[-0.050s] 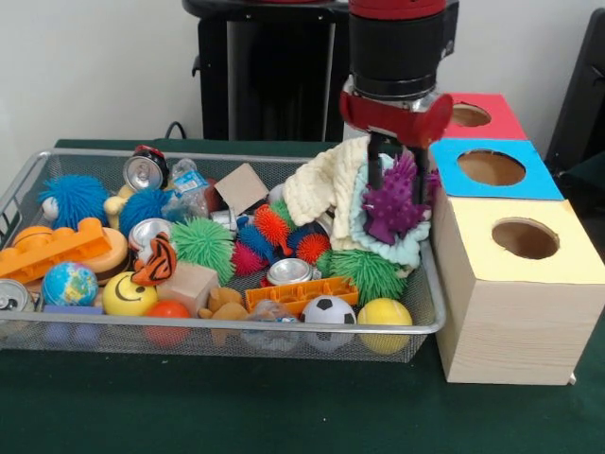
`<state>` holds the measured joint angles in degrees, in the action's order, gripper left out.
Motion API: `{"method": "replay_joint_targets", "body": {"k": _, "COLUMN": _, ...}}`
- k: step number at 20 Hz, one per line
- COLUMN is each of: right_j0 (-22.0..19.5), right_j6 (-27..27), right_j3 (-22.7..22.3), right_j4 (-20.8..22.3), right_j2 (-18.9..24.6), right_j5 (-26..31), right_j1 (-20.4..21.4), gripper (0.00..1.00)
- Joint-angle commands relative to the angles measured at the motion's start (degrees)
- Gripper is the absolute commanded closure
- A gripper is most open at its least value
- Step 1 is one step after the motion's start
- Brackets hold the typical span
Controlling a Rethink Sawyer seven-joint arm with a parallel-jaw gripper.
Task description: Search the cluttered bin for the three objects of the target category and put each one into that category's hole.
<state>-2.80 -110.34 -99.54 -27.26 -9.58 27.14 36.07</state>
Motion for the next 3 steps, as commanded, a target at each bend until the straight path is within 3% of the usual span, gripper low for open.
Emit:
{"method": "replay_joint_targets", "body": {"k": 1, "right_j0": -6.5, "right_j6": 2.6, "right_j3": -4.3, "right_j4": 8.6, "right_j2": 0.7, "right_j5": 1.6, "right_j1": 2.8, "gripper": 0.00}}
{"method": "replay_joint_targets", "body": {"k": 3, "right_j0": -7.7, "right_j6": 2.1, "right_j3": -4.6, "right_j4": 9.8, "right_j2": 1.6, "right_j5": 2.1, "right_j1": 3.2, "gripper": 0.00}}
